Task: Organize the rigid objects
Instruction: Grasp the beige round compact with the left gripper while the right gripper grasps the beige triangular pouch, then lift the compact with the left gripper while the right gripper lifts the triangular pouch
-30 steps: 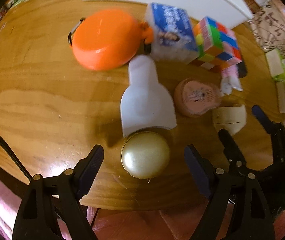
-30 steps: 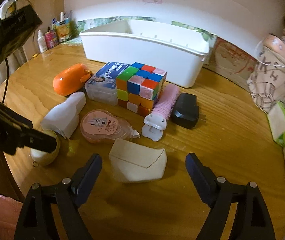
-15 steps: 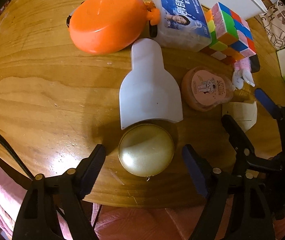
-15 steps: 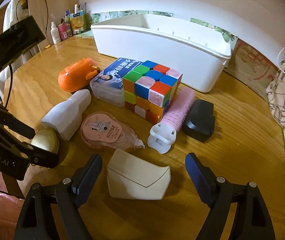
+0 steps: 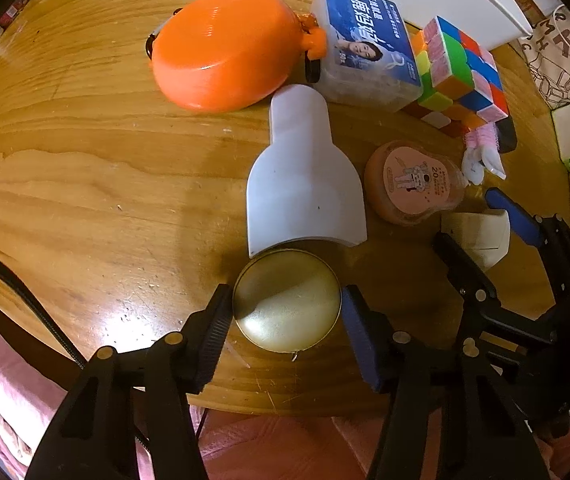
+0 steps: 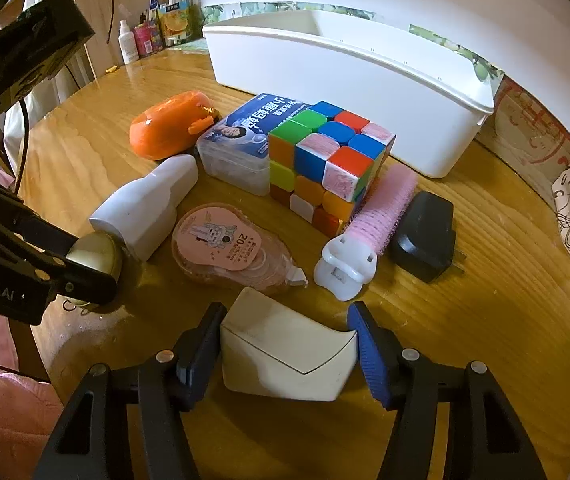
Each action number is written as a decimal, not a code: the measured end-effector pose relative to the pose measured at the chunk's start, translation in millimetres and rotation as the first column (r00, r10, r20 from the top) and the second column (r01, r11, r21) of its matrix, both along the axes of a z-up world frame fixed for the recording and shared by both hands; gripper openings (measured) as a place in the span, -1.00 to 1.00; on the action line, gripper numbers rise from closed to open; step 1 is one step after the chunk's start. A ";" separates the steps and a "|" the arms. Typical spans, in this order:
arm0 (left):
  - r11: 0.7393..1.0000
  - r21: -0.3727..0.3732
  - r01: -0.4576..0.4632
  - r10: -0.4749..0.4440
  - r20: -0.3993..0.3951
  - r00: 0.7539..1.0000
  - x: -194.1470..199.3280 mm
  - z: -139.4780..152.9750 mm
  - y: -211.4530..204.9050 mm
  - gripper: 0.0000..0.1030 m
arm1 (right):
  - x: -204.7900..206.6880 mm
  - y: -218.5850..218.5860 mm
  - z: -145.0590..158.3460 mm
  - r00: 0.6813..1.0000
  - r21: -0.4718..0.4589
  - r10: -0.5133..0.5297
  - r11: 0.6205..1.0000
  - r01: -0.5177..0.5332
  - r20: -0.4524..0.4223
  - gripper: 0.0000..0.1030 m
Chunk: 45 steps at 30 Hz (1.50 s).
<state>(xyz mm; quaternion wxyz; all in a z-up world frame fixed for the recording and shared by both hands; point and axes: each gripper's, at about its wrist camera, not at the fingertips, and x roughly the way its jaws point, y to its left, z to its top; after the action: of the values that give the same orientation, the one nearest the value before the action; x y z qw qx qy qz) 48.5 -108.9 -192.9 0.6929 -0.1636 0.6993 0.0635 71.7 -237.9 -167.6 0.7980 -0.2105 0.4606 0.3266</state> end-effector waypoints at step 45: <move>0.766 0.111 0.633 -0.638 0.245 0.730 23.9 136.9 140.2 0.14 | -6.0 46.1 105.4 0.772 0.137 -0.590 0.807 0.574 0.236 0.22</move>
<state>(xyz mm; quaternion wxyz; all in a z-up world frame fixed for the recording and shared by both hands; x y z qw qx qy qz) 72.3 31.3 -56.1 0.7625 0.0852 0.6117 -0.1930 65.7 -191.9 -62.2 0.9200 -0.0768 0.3817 0.0454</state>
